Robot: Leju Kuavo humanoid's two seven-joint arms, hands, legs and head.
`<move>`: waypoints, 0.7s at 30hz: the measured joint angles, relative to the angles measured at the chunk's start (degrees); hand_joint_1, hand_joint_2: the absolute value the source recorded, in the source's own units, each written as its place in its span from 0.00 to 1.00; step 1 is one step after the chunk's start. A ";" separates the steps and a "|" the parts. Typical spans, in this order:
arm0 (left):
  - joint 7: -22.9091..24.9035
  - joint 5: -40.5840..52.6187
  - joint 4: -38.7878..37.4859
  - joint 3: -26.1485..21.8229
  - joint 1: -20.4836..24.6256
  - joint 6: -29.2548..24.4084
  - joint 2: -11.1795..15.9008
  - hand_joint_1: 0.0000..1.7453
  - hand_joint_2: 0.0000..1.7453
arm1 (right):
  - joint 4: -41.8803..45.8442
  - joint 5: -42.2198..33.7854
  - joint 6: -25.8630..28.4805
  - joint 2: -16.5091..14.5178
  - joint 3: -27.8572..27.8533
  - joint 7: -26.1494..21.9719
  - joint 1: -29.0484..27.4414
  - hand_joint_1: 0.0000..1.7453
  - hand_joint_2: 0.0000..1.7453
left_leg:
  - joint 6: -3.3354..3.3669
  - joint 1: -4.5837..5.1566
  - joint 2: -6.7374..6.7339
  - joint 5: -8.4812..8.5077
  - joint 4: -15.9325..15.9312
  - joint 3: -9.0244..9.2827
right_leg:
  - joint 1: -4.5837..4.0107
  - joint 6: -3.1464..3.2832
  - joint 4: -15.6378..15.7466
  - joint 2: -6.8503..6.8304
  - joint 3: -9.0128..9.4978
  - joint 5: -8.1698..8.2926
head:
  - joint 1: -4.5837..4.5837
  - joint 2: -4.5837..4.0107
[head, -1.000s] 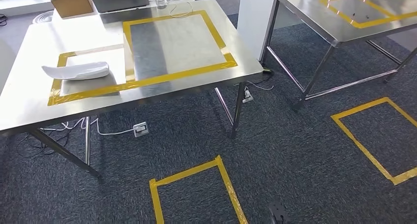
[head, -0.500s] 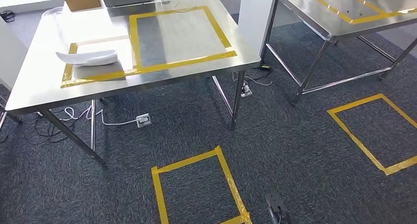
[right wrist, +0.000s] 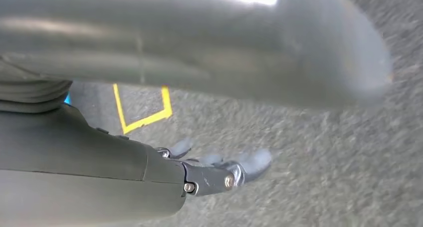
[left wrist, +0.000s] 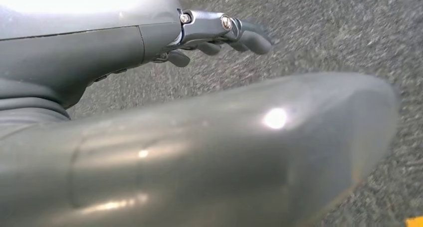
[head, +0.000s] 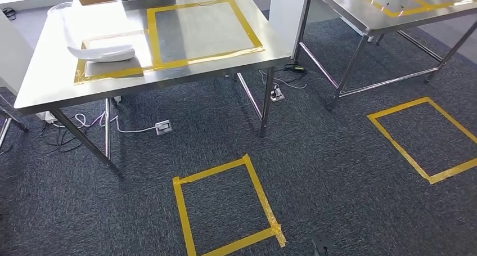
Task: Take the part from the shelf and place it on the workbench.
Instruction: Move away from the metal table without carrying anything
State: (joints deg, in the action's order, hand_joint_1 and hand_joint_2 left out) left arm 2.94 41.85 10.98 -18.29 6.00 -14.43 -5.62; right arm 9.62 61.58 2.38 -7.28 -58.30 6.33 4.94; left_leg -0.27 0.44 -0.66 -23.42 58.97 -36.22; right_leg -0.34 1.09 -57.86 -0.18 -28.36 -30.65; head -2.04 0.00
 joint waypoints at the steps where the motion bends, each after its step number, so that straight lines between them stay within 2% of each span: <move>1: 0.02 -0.02 -0.06 0.00 -0.15 0.00 0.11 0.00 0.00 | 0.00 -0.02 0.12 0.04 -0.02 0.18 -0.04 0.00 0.00 | -0.37 -0.05 0.09 -0.13 0.06 -0.20 | 0.12 0.35 0.32 -0.10 -0.36 0.61 | -0.03 0.00; 2: 0.11 -0.05 -0.12 0.00 -0.30 0.00 0.21 0.00 0.00 | 0.01 -0.10 0.29 0.07 -0.04 0.49 -0.03 0.00 0.00 | -0.73 -0.08 0.23 -1.28 0.70 -0.57 | 0.30 0.73 0.60 -0.17 -0.84 1.37 | 0.00 0.00; 3: 0.29 -0.19 -0.16 0.00 -0.44 0.00 0.32 0.00 0.00 | 0.01 -0.32 0.59 0.07 -0.09 1.05 0.00 0.00 0.00 | -1.10 -0.14 0.36 -3.54 2.35 -1.10 | 0.52 1.02 0.87 -0.25 -1.46 2.17 | 0.07 0.00; 5: 1.03 -0.96 -0.25 -0.01 -0.83 0.00 0.44 0.00 0.00 | 0.02 -1.31 1.45 0.07 -0.61 2.97 0.01 0.00 0.00 | -1.70 -0.44 0.53 -9.57 8.35 -2.26 | 0.63 1.28 0.92 -0.32 -3.03 3.55 | 0.16 0.00; 6: 1.61 -1.66 -0.28 -0.04 -1.14 0.00 0.53 0.00 0.00 | 0.02 -2.06 1.79 0.07 -1.10 3.81 -0.05 0.00 0.00 | -1.95 -0.55 0.52 -11.42 11.60 -2.54 | 0.64 1.26 0.83 -0.35 -3.92 4.21 | 0.17 0.00; 7: 2.37 -2.45 -0.32 -0.16 -1.53 0.00 0.64 0.00 0.00 | 0.02 -2.89 1.91 0.07 -1.73 4.15 -0.12 0.00 0.00 | -2.12 -0.64 0.52 -11.74 13.92 -2.35 | 0.66 1.20 0.67 -0.38 -4.87 4.87 | 0.16 0.00; 8: 3.30 -3.12 -0.37 -0.42 -1.96 0.06 0.75 0.00 0.00 | 0.02 -3.77 1.77 0.07 -2.38 3.90 -0.17 0.00 0.00 | -2.22 -0.71 0.52 -10.65 14.69 -1.44 | 0.69 1.10 0.44 -0.40 -5.88 5.52 | 0.16 0.00; 9: 4.22 -3.42 -0.43 -0.70 -2.37 0.20 0.85 0.00 0.00 | 0.02 -4.57 1.44 0.07 -2.98 2.98 -0.21 0.00 0.00 | -2.25 -0.77 0.52 -8.90 13.75 0.25 | 0.73 0.95 0.14 -0.40 -6.91 6.15 | 0.16 0.00; 10: 5.00 -3.38 -0.48 -0.95 -2.67 0.34 0.94 0.00 0.00 | 0.02 -5.25 0.98 0.07 -3.55 1.69 -0.21 0.00 0.00 | -2.21 -0.82 0.53 -7.52 11.02 2.86 | 0.77 0.73 -0.22 -0.40 -7.83 6.75 | 0.16 0.00; 11: 5.40 -3.15 -0.50 -1.11 -2.82 0.48 1.01 0.00 0.00 | 0.02 -5.67 0.39 0.05 -3.98 0.04 -0.21 0.00 0.25 | -2.11 -0.80 0.56 -7.37 6.99 6.09 | 0.73 0.45 -0.58 -0.41 -8.59 7.26 | 0.16 0.00; 12: 5.28 -2.97 -0.50 -1.14 -2.86 0.52 1.07 0.00 0.00 | 0.02 -5.73 -0.23 0.02 -4.29 -1.70 -0.20 0.00 0.50 | -1.86 -0.71 0.66 -8.06 3.16 8.73 | 0.69 0.14 -0.85 -0.46 -9.09 7.73 | 0.13 0.00; 13: 4.64 -3.08 -0.49 -1.19 -2.83 0.42 1.11 0.00 0.00 | 0.01 -5.35 -0.87 -0.04 -4.43 -3.36 -0.10 0.00 0.75 | -1.50 -0.60 0.73 -9.01 0.21 10.54 | 0.65 -0.20 -0.98 -0.53 -9.34 8.22 | 0.10 0.00; 14: 3.49 -3.33 -0.48 -1.31 -2.81 0.27 1.13 0.00 0.00 | 0.01 -4.58 -1.49 -0.14 -4.43 -4.71 0.05 0.00 1.00 | -1.03 -0.43 0.78 -9.67 -1.39 11.25 | 0.63 -0.56 -0.89 -0.60 -9.44 8.76 | 0.11 0.00; 16: 0.38 -3.53 -0.50 -1.66 -2.76 -0.11 1.07 0.00 0.00 | 0.00 -2.37 -2.45 -0.36 -4.06 -5.85 0.38 0.00 1.00 | 0.14 -0.38 0.56 -8.92 -1.75 10.43 | 0.73 -1.31 -1.02 -0.61 -9.75 9.49 | 0.22 0.00; 17: -1.26 -3.15 -0.50 -1.79 -2.58 -0.30 1.02 0.00 0.00 | -0.01 -1.36 -2.69 -0.56 -3.76 -5.64 0.48 0.00 1.00 | 0.74 -0.43 0.42 -8.26 -1.75 9.84 | 0.77 -1.68 -1.96 -0.48 -10.18 8.50 | 0.22 0.00; 18: -2.83 -2.38 -0.48 -1.85 -2.21 -0.45 0.97 0.00 0.00 | -0.01 -0.62 -2.75 -0.76 -3.45 -5.25 0.58 0.00 1.00 | 1.22 -0.54 0.31 -7.50 -1.80 9.11 | 0.80 -1.99 -3.80 -0.34 -10.77 6.30 | 0.18 0.00; 20: -5.35 -0.36 -0.30 -1.71 -0.98 -0.65 0.87 0.00 0.00 | -0.02 -0.05 -2.45 -1.25 -2.98 -4.50 1.02 0.00 1.00 | 1.72 -0.55 0.31 -5.95 -1.72 7.32 | 0.83 -2.38 -10.19 -0.08 -12.13 -0.36 | 0.04 0.00; 21: -6.11 0.51 -0.20 -1.54 -0.34 -0.63 0.82 0.00 0.00 | -0.02 -0.03 -2.22 -1.41 -2.84 -4.36 1.32 0.00 1.00 | 1.73 -0.50 0.31 -5.17 -1.64 6.38 | 0.84 -2.48 -13.67 -0.03 -12.57 -2.72 | 0.03 -0.01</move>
State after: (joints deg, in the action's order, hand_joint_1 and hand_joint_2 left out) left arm -3.17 42.36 10.78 -19.83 5.66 -15.06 -4.80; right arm 9.60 61.55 0.16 -8.69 -61.14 1.97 6.25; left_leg 1.46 -0.06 -0.34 -28.59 57.33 -29.84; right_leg 0.50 -1.38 -71.53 -0.22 -40.93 -33.37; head -2.02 -0.01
